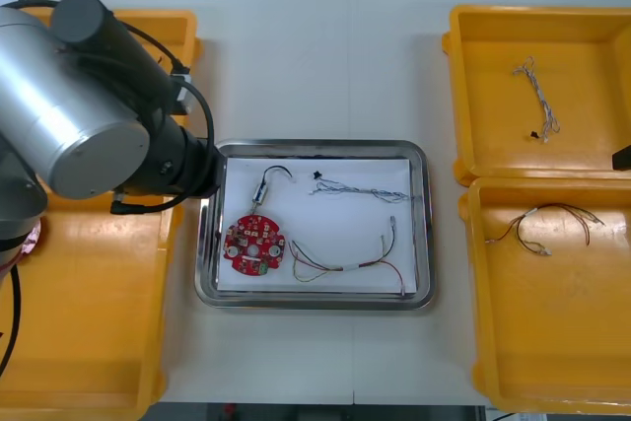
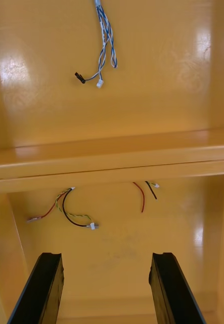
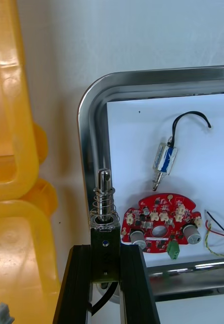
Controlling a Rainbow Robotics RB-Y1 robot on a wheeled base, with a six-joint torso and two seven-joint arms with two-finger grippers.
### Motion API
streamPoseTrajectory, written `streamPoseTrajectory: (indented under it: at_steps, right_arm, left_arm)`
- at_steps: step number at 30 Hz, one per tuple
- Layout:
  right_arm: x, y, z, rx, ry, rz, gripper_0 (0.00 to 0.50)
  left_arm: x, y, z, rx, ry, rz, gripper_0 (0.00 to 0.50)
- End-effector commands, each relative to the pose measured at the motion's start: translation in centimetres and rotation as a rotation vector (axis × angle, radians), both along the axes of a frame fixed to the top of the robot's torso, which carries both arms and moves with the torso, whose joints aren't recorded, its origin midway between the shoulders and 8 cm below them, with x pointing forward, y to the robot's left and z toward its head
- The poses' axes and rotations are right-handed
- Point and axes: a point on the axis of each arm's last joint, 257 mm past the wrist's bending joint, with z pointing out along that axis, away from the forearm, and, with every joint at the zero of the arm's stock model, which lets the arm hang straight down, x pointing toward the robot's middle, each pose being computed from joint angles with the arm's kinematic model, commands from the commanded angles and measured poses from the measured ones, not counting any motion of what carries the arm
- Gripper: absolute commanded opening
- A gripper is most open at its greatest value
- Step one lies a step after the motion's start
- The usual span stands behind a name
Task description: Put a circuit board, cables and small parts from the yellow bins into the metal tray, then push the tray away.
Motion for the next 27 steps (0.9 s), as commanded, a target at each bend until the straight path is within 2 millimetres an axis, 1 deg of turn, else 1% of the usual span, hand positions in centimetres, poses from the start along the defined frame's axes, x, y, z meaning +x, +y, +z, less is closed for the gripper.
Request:
streamPoseTrajectory:
  at_steps: [1, 7, 13, 14, 20, 21, 22, 24, 27]
  right_arm:
    - [-0.5, -1.6, 1.6, -0.038, -0.029, -0.022, 0.5]
    - [-0.5, -1.6, 1.7, -0.042, -0.03, -0.016, 0.5]
    - [-0.5, -1.6, 1.7, -0.042, -0.03, -0.016, 0.5]
    - [-0.5, -1.6, 1.7, -0.042, -0.03, -0.016, 0.5]
    - [-0.5, -1.6, 1.7, -0.042, -0.03, -0.016, 0.5]
    - [-0.5, -1.6, 1.7, -0.042, -0.03, -0.016, 0.5]
    - [-0.5, -1.6, 1.7, -0.042, -0.03, -0.016, 0.5]
    - [-0.5, -1.6, 1.7, -0.042, -0.03, -0.016, 0.5]
    - [-0.5, -1.6, 1.7, -0.042, -0.03, -0.016, 0.5]
  left_arm:
    - [1.3, -3.9, 0.9, -0.04, -0.023, 0.021, 0.0]
    - [2.1, -6.2, 0.1, -0.048, 0.0, 0.036, 0.0]
    - [2.1, -8.3, -1.2, -0.026, 0.024, 0.032, 0.0]
    - [1.8, -9.4, -1.3, -0.034, 0.033, 0.018, 0.0]
    - [0.8, -11.6, -1.7, -0.042, 0.048, -0.026, 0.0]
    - [0.8, -11.6, -1.7, -0.042, 0.048, -0.026, 0.0]
    - [0.5, -12.2, -1.9, -0.043, 0.051, -0.037, 0.0]
    - [0.3, -12.7, -2.1, -0.042, 0.055, -0.048, 0.0]
    - [0.1, -13.1, -2.3, -0.041, 0.061, -0.054, 0.0]
